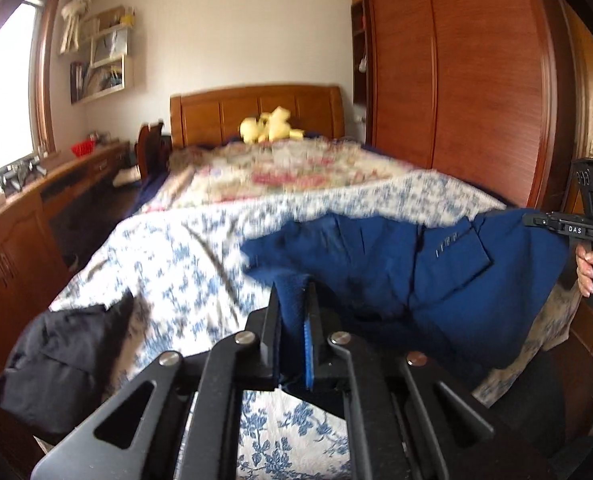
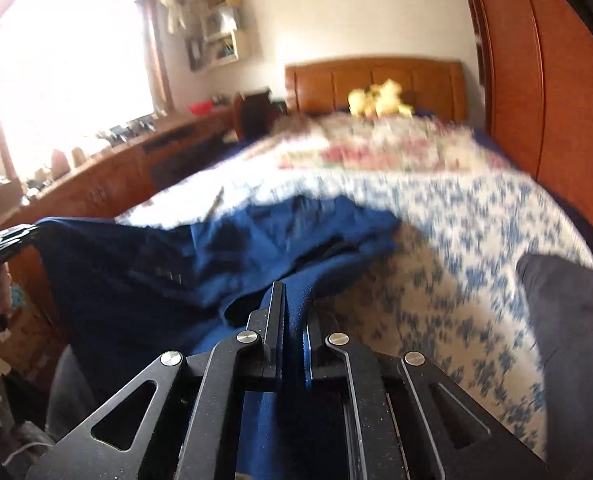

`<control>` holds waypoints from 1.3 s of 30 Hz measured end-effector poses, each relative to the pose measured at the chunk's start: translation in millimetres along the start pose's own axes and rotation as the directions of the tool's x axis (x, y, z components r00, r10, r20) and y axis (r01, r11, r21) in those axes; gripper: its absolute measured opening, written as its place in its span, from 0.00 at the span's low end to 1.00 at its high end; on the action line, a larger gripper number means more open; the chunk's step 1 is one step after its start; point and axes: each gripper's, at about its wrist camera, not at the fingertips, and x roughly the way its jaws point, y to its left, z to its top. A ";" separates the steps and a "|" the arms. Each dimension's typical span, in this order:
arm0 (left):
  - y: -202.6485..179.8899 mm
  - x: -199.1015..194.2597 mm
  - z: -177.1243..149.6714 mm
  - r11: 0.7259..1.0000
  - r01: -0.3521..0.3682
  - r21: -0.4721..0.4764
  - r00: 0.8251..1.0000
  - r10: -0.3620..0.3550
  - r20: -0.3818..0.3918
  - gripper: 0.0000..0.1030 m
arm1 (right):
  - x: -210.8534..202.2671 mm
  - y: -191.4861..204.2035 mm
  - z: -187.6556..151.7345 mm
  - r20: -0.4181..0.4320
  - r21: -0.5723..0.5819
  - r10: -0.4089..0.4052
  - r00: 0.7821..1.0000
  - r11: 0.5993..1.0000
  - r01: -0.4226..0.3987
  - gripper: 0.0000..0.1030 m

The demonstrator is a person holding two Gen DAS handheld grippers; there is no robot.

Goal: Fold large clothes
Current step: 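Lift the hem with both tools and fold it up toward the collar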

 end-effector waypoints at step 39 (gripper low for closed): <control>39.6 138.0 46.4 0.991 -0.133 -0.020 0.991 0.134 0.020 0.06 | 131.2 -85.4 25.2 -0.009 -0.013 -0.232 0.973 0.973 0.232 0.04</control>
